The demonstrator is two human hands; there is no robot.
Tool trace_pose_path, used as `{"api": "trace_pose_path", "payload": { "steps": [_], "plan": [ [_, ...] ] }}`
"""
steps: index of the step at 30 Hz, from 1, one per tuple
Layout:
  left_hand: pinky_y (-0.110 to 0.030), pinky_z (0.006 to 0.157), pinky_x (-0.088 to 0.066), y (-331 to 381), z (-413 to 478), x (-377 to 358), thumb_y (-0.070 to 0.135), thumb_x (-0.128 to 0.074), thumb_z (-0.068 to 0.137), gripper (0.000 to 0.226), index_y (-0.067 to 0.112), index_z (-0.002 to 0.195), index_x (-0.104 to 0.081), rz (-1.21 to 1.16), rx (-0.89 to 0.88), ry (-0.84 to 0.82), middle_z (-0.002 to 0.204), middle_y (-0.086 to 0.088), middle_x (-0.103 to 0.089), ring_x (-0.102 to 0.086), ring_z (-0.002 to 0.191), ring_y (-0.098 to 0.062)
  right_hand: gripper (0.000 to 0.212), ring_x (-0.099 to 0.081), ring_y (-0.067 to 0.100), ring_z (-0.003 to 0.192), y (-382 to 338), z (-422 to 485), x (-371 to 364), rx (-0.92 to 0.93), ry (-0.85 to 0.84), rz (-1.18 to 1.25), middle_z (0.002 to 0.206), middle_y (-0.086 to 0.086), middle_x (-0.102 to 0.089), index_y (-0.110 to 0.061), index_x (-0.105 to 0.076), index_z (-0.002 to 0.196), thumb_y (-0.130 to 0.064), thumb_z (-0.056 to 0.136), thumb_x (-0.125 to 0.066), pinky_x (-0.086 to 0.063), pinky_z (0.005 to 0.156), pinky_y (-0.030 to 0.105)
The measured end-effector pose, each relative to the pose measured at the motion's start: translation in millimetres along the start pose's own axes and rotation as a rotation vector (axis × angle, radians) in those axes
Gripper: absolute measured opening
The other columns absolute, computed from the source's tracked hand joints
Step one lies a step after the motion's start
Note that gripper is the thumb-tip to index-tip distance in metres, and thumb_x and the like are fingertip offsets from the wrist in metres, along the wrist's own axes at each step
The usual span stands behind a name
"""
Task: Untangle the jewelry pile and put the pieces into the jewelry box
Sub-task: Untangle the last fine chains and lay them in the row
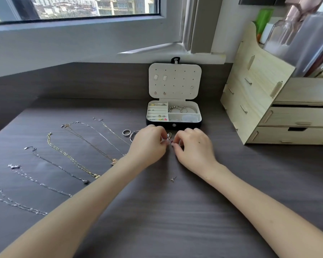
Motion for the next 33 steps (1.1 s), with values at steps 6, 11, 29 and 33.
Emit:
{"api": "trace_pose_path", "payload": {
  "steps": [6,11,29,33],
  "plan": [
    [-0.020,0.061,-0.023,3,10,-7,0.027,-0.066,0.085,0.019,0.013,0.097,-0.065,-0.006,-0.008,-0.037,0.093,0.000,-0.061,-0.053,0.099,-0.018,0.003,-0.056,0.034,0.072,20,-8,9,-0.043,0.023,-0.172,0.071,0.010,-0.063,-0.008,-0.065,0.070,-0.009,0.073,-0.066,-0.033,0.061,0.030],
    [-0.025,0.065,-0.029,7,17,-9,0.030,-0.061,0.088,0.021,0.009,0.091,-0.065,0.056,0.026,-0.026,0.094,-0.002,-0.065,-0.055,0.098,-0.021,0.013,-0.053,0.033,0.061,30,-9,14,-0.081,-0.001,-0.270,0.060,0.009,-0.059,-0.009,-0.062,0.060,-0.004,0.060,-0.074,-0.033,0.057,0.030],
    [-0.018,0.058,-0.049,-1,14,0,-0.002,-0.047,0.087,0.022,0.005,0.069,-0.056,-0.928,0.367,-0.368,0.074,-0.012,-0.066,-0.060,0.063,-0.015,0.008,-0.057,0.029,0.076,24,-11,16,-0.026,0.039,0.061,0.078,0.005,-0.065,-0.011,-0.067,0.080,-0.008,0.073,-0.070,-0.039,0.067,0.029],
    [-0.022,0.059,-0.051,-5,5,8,0.000,-0.050,0.072,0.013,0.008,0.063,-0.051,-1.197,0.373,-0.453,0.072,-0.014,-0.066,-0.062,0.060,-0.021,0.029,-0.056,0.013,0.103,14,-9,22,-0.068,-0.059,0.372,0.108,-0.001,-0.066,-0.012,-0.065,0.112,-0.005,0.085,-0.060,-0.036,0.087,0.016]
  ]
}}
Point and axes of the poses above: each hand's wrist, its own z-axis towards the middle knuckle, its own x-axis out of the back of the hand, y = z × x, the point moved 5 cm from there along z, towards the middle knuckle
